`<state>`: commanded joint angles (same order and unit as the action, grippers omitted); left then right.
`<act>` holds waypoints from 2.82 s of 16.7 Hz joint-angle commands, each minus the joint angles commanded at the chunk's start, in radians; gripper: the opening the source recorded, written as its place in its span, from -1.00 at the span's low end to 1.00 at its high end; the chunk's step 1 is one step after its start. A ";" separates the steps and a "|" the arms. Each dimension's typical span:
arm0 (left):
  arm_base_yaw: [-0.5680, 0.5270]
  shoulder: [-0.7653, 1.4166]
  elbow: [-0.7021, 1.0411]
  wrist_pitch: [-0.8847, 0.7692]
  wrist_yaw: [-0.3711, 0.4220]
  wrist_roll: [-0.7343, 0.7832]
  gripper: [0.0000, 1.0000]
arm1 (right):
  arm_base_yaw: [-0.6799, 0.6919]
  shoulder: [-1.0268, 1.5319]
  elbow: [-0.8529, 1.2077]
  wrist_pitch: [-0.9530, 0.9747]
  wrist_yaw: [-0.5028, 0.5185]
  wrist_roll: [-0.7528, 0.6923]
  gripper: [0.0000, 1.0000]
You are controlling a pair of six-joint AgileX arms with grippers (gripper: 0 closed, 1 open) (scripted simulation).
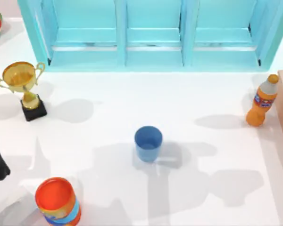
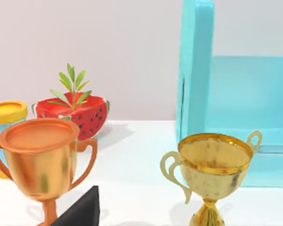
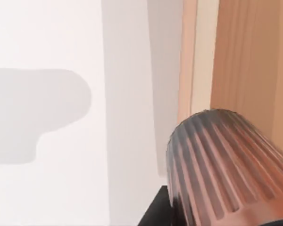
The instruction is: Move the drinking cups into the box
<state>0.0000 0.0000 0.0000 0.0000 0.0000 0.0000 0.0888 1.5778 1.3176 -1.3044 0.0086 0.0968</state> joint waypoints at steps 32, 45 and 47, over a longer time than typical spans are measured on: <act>0.000 0.000 0.000 0.000 0.000 0.000 1.00 | -0.485 -0.169 -0.050 -0.098 0.019 -0.489 -1.00; 0.000 0.000 0.000 0.000 0.000 0.000 1.00 | -0.491 -0.170 -0.289 0.141 0.019 -0.491 -0.85; 0.000 0.000 0.000 0.000 0.000 0.000 1.00 | -0.491 -0.170 -0.289 0.141 0.019 -0.491 -0.55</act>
<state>0.0000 0.0000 0.0000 0.0000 0.0000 0.0000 -0.4021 1.4079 1.0288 -1.1630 0.0272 -0.3945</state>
